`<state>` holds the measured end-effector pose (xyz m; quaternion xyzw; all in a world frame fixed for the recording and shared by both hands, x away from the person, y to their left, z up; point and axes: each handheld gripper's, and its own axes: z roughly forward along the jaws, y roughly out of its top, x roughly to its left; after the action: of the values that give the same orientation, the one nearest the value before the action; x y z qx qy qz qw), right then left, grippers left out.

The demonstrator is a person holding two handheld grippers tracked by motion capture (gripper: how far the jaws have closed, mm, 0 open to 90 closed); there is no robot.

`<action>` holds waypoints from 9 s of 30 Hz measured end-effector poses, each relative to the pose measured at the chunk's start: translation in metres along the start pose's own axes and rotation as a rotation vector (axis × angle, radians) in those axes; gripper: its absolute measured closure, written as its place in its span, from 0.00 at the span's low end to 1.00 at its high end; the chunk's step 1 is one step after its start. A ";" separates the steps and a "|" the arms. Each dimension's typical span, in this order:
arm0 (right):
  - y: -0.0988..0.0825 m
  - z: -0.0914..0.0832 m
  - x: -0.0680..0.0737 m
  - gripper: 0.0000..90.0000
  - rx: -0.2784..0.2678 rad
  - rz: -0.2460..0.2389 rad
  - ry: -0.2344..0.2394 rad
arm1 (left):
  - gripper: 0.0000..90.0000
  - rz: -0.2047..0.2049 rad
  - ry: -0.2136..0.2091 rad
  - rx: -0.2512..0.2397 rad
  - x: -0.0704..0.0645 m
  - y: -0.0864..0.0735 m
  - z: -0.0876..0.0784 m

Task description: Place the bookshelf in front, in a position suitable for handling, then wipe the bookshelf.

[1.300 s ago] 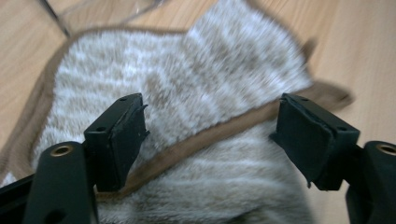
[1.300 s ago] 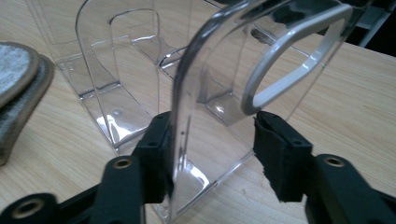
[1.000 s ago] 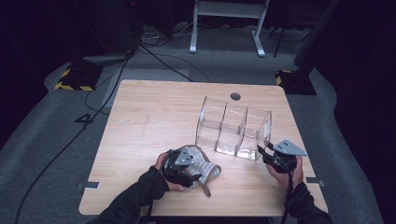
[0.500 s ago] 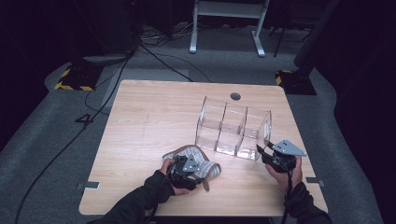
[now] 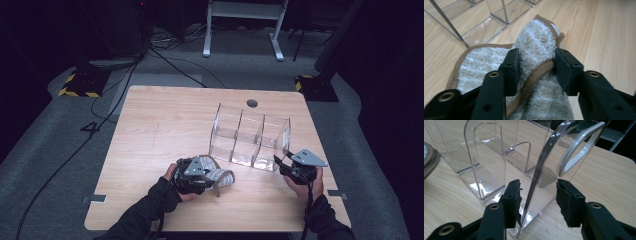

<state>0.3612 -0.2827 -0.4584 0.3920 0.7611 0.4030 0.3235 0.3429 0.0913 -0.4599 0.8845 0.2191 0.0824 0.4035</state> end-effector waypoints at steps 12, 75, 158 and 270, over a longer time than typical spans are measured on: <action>-0.001 -0.001 0.000 0.60 0.008 -0.004 0.007 | 0.77 0.023 0.108 0.000 0.010 0.000 -0.003; 0.028 0.006 0.000 0.69 -0.069 0.005 0.086 | 0.83 0.032 0.125 -0.093 -0.021 0.001 -0.017; 0.026 -0.018 0.042 0.64 -0.065 -0.048 0.157 | 0.85 0.053 0.424 -0.191 -0.009 0.031 -0.004; -0.025 -0.006 0.065 0.47 0.084 -0.095 0.288 | 0.86 0.110 0.465 -0.214 -0.018 0.020 -0.031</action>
<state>0.3171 -0.2381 -0.4886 0.3069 0.8335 0.4072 0.2129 0.3235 0.0931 -0.4237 0.8046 0.2476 0.3281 0.4285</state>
